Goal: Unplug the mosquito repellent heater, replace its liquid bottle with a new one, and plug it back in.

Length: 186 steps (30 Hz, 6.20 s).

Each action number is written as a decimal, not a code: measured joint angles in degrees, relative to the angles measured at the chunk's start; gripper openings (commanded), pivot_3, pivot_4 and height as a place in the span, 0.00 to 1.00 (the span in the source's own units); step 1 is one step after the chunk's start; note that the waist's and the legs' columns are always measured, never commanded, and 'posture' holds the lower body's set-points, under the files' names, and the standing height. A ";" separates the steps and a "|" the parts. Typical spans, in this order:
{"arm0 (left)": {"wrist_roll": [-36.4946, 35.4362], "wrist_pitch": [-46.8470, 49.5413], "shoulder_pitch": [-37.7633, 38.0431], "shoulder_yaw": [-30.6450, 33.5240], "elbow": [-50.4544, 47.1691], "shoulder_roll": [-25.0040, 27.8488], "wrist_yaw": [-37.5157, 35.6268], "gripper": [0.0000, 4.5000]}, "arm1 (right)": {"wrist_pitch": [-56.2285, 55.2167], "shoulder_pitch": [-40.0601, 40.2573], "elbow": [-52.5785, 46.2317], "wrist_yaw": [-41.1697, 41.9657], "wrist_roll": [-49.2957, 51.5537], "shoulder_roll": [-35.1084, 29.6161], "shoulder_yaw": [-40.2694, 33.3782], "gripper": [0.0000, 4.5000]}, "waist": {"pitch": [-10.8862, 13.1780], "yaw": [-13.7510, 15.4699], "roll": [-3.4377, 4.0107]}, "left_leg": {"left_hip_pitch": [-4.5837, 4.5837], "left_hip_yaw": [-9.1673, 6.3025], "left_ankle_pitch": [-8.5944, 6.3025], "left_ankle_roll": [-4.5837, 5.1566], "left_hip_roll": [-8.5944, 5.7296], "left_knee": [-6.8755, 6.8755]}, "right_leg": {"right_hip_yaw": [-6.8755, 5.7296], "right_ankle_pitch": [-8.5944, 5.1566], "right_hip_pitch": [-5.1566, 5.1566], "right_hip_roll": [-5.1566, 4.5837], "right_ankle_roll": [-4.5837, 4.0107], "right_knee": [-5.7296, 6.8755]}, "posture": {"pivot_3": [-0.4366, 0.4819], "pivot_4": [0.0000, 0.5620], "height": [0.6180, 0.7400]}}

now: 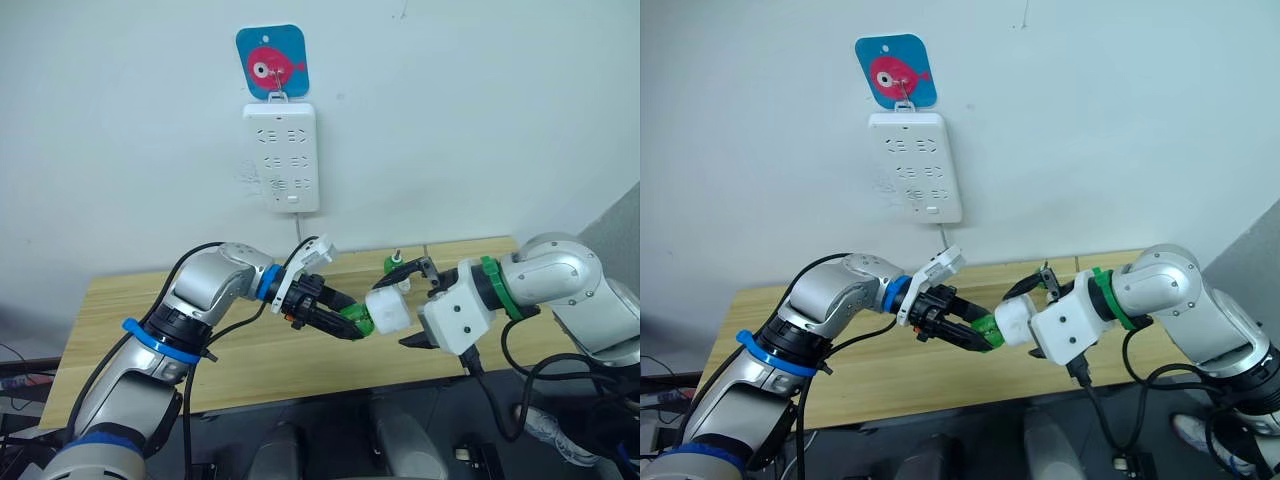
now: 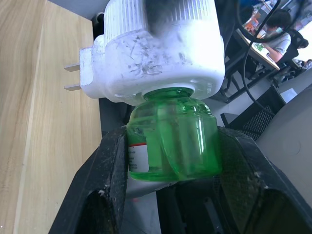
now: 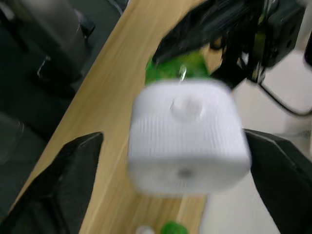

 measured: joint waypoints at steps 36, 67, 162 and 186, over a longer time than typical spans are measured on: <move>19.21 -58.59 22.90 12.52 0.65 -24.58 38.55 0.51 | 74.02 13.73 -22.99 -68.73 40.30 58.80 -31.04 1.00 | -0.12 -0.17 0.11 | 0.31 -0.33 -0.05 0.05 -0.02 -0.10 | -0.02 -0.22 0.70 -0.03 0.39 -0.35 | 0.27 0.32 1.00; 17.29 -59.24 25.60 12.04 -2.30 -24.59 39.50 0.80 | 64.75 10.93 -14.78 -75.31 44.69 60.28 -27.51 0.66 | -0.12 -0.07 0.11 | 0.22 -0.35 -0.05 0.06 -0.01 -0.15 | -0.04 -0.24 0.65 -0.03 0.43 -0.46 | 0.30 0.31 1.00; 10.92 -36.82 -10.62 24.90 30.64 -7.15 15.10 0.29 | 65.65 -2.64 -19.05 -71.20 42.06 31.61 -13.15 0.66 | -0.06 1.38 0.09 | -0.21 -0.76 -0.21 0.30 -0.12 -0.23 | -0.65 0.00 0.54 -0.54 0.29 -0.99 | 0.27 0.31 1.00; 10.35 -30.38 -8.79 25.10 24.05 -6.96 17.67 0.29 | 71.41 -10.22 -9.56 -77.95 26.28 43.23 -9.08 0.66 | -0.09 1.31 0.11 | -0.92 -0.97 -0.16 0.23 -0.21 -0.03 | -1.08 0.03 -0.35 -0.78 0.24 -0.31 | 0.29 0.31 1.00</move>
